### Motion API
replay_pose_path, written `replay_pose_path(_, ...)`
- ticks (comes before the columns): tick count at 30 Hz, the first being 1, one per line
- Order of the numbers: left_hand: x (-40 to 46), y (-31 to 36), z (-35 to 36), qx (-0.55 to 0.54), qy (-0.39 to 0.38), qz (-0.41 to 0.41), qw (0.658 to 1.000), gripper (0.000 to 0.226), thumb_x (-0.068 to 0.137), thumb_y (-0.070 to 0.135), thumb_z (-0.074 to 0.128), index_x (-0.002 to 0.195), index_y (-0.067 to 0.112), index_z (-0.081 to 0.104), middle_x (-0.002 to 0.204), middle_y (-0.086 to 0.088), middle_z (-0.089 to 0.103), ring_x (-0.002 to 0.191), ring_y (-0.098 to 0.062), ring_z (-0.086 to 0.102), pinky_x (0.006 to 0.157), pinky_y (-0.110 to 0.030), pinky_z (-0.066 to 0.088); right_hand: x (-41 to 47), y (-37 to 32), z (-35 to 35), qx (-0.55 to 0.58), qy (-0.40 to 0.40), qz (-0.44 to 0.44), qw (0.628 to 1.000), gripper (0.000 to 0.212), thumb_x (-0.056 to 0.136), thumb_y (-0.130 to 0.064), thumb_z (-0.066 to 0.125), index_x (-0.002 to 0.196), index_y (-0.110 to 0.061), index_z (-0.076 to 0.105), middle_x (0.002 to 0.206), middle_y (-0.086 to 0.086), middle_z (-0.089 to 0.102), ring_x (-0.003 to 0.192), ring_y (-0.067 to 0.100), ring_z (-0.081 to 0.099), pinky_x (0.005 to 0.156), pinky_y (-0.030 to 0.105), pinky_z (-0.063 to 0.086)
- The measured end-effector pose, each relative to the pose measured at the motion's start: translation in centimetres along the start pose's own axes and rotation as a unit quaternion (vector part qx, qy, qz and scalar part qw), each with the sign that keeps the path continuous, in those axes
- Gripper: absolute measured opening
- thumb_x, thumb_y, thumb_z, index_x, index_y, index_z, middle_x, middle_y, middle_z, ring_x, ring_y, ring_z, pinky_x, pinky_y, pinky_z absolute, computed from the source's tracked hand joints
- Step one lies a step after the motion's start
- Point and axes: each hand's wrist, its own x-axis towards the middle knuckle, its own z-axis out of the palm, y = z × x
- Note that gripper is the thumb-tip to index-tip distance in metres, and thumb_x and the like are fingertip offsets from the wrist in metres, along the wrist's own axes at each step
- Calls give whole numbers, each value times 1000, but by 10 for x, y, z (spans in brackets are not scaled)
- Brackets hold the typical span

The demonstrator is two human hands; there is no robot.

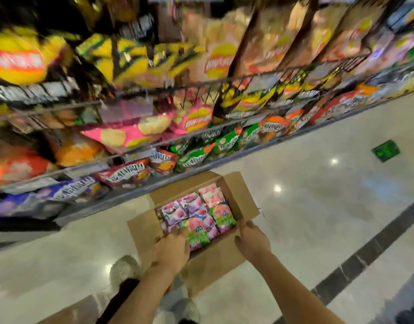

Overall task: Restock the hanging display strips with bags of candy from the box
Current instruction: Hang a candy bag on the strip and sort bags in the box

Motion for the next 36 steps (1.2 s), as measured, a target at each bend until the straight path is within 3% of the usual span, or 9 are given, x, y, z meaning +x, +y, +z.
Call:
replay_pose_path(6,101,-14,127,-38,-32,-46,998,40,93,25,42,131,17,38,125,-5,54,110,-24,58,89,-36,48,130,21,108,-5,16,3,1000,44,93,-21,40,136,-13,33,127,9,53,113,28,55,90,37,48)
replay_pose_path(10,162,-30,202,-105,-59,-68,990,42,95,27,44,132,8,37,126,-10,55,113,-27,57,88,-35,47,200,26,173,-49,35,30,998,50,95,-19,37,142,-9,23,129,9,52,114,24,55,87,35,46)
replay_pose_path(14,212,-45,263,-203,-117,-111,966,49,95,34,47,128,-1,35,123,-18,57,113,-32,56,83,-32,45,259,30,219,-30,38,62,997,56,97,-22,36,145,-1,15,142,16,38,122,28,49,92,36,43)
replay_pose_path(17,231,-52,298,-263,-104,-130,950,52,90,39,56,119,-2,43,116,-17,60,111,-32,57,86,-33,47,291,45,244,-33,50,59,996,55,96,-24,37,141,1,20,135,17,43,121,31,48,97,37,40)
replay_pose_path(24,246,-46,317,-394,-72,-165,901,69,84,38,66,129,3,27,119,-18,60,107,-34,61,83,-35,52,328,61,256,93,42,127,987,70,90,-37,51,143,-10,13,135,21,42,126,39,39,100,43,34)
replay_pose_path(29,246,-41,324,-452,-48,-175,873,60,80,33,71,117,8,31,110,-19,61,97,-36,64,81,-43,55,328,60,252,73,36,167,983,79,80,-58,59,134,-10,27,136,15,45,128,34,37,101,42,32)
replay_pose_path(31,245,-39,323,-477,-33,-159,863,50,81,28,71,113,11,37,107,-14,61,94,-32,63,81,-40,53,329,62,253,86,48,164,982,82,76,-58,64,132,-7,33,135,14,45,128,33,38,102,41,33)
replay_pose_path(33,246,-39,323,-491,-26,-136,860,45,81,26,70,116,15,43,112,-4,63,103,-26,60,90,-36,48,332,67,253,124,42,140,982,81,75,-56,67,132,-6,39,132,14,47,126,32,43,101,41,37)
replay_pose_path(36,244,-44,316,-547,-18,-127,827,33,83,17,69,111,22,51,106,3,65,106,-23,60,93,-32,44,329,71,249,158,33,99,982,73,80,-52,64,130,-5,41,129,15,50,122,34,47,97,39,40)
